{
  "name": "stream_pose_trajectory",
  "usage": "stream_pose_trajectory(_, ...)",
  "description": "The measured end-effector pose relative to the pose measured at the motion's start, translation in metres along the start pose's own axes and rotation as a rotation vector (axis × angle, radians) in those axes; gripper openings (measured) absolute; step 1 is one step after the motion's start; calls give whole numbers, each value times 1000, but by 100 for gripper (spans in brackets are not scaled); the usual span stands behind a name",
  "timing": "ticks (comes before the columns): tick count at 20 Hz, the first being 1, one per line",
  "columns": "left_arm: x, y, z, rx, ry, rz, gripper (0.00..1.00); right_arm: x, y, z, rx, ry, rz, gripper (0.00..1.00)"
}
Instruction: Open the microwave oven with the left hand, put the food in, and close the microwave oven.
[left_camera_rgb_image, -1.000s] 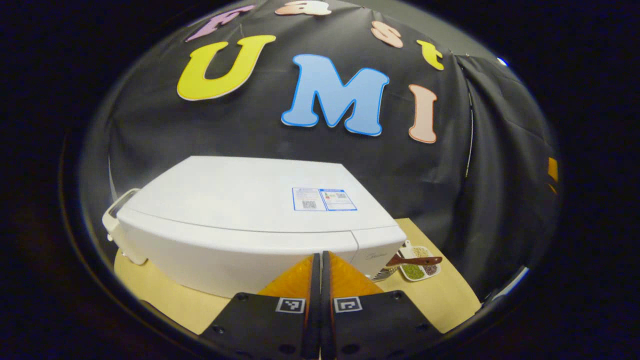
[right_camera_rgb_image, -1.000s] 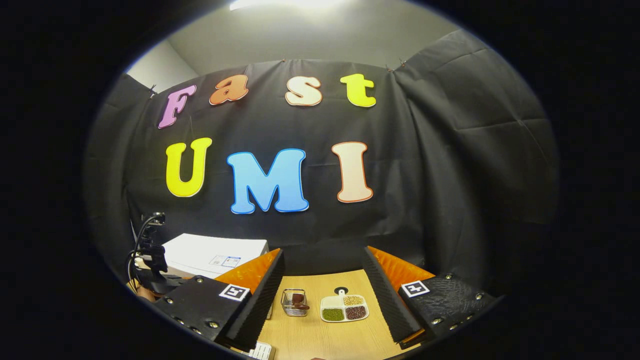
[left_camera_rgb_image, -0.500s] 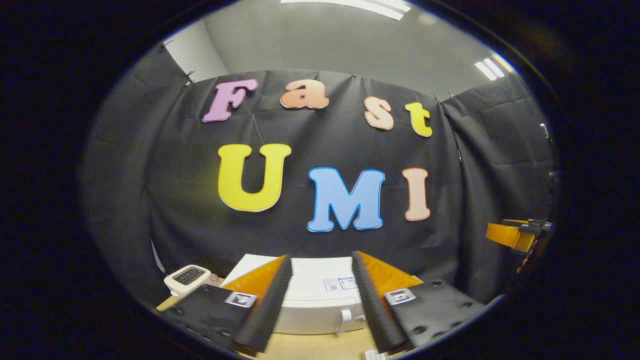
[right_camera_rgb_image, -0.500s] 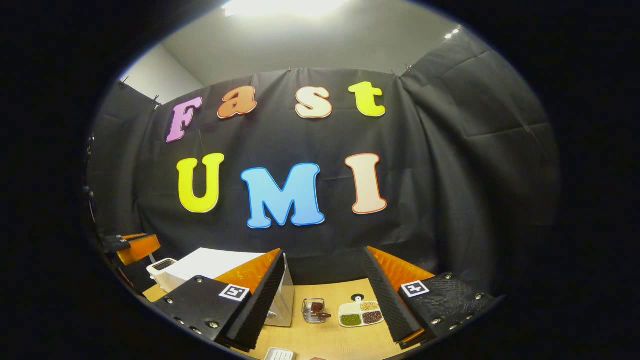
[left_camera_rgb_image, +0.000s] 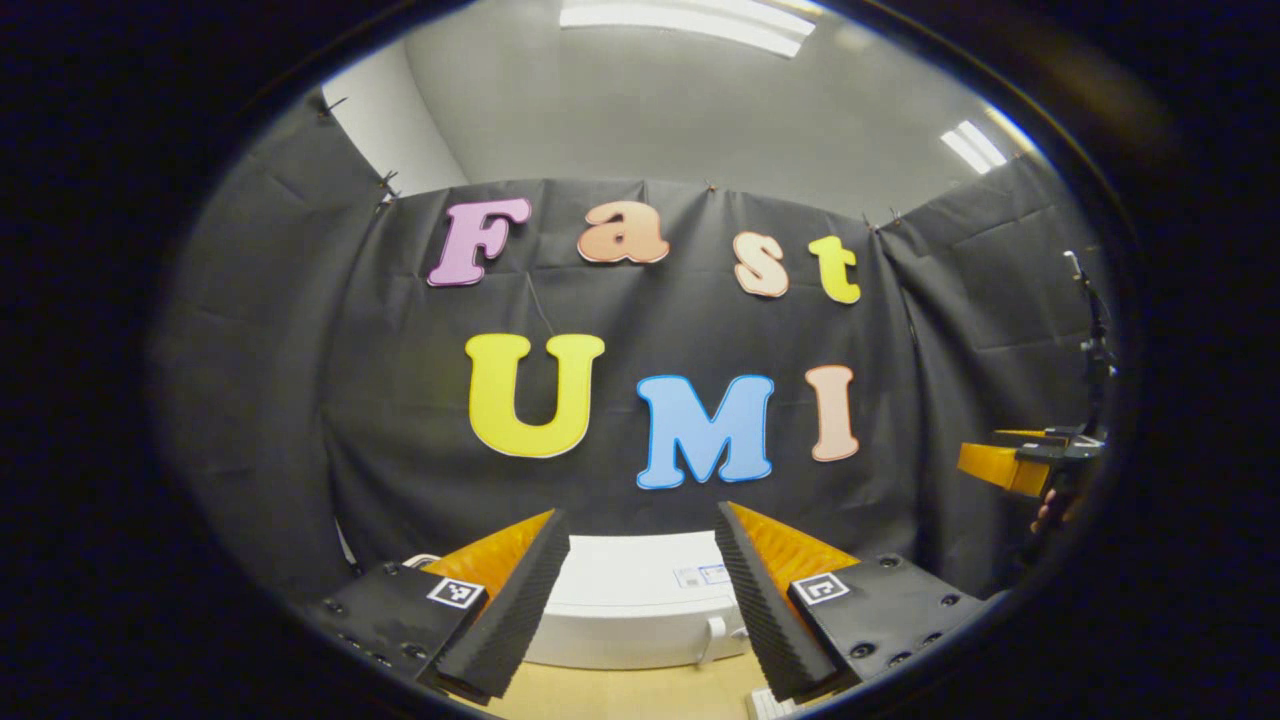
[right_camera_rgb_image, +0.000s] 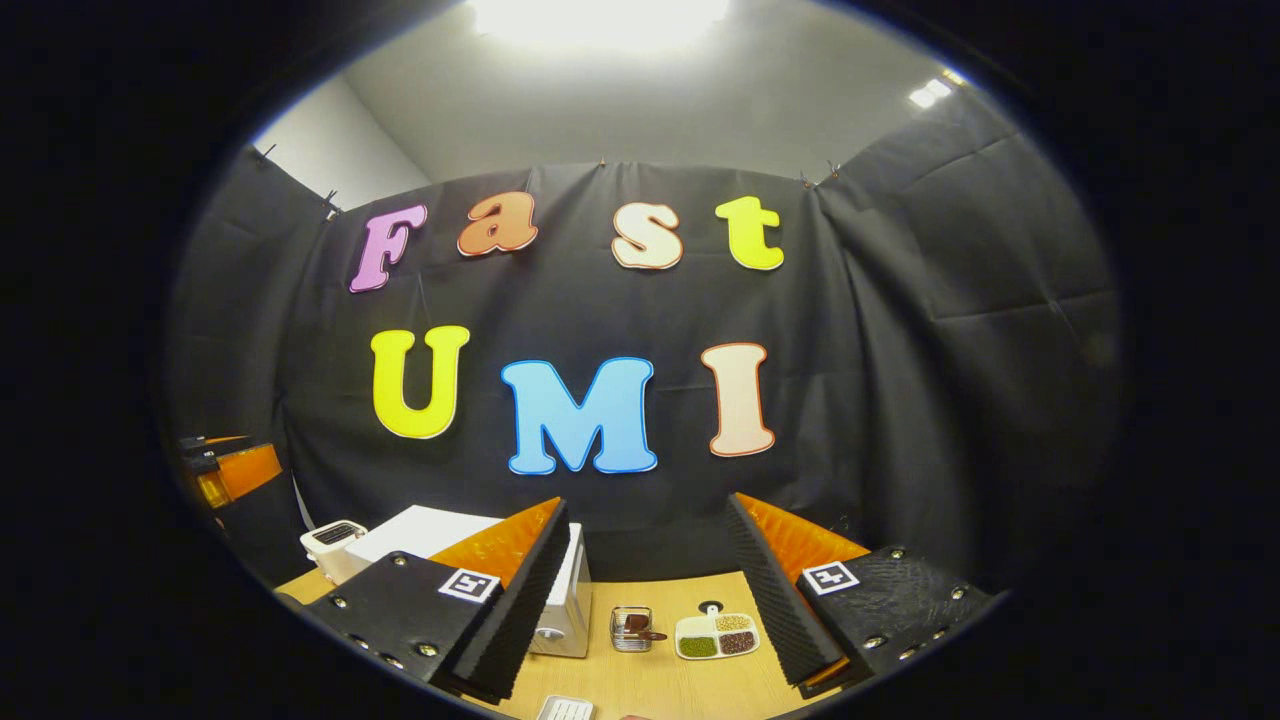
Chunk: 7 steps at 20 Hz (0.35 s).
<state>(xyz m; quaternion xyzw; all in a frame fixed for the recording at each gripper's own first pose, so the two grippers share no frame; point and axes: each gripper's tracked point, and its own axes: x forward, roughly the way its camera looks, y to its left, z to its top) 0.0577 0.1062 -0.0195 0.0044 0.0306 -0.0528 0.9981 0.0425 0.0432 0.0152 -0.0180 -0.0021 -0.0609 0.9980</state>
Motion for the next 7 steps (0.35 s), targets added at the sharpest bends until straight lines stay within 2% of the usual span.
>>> stream_pose_trajectory(7, -14, -2, -6, -3, 5, -68, 96, -22, 16, 2, -25, -9, -16, 94)
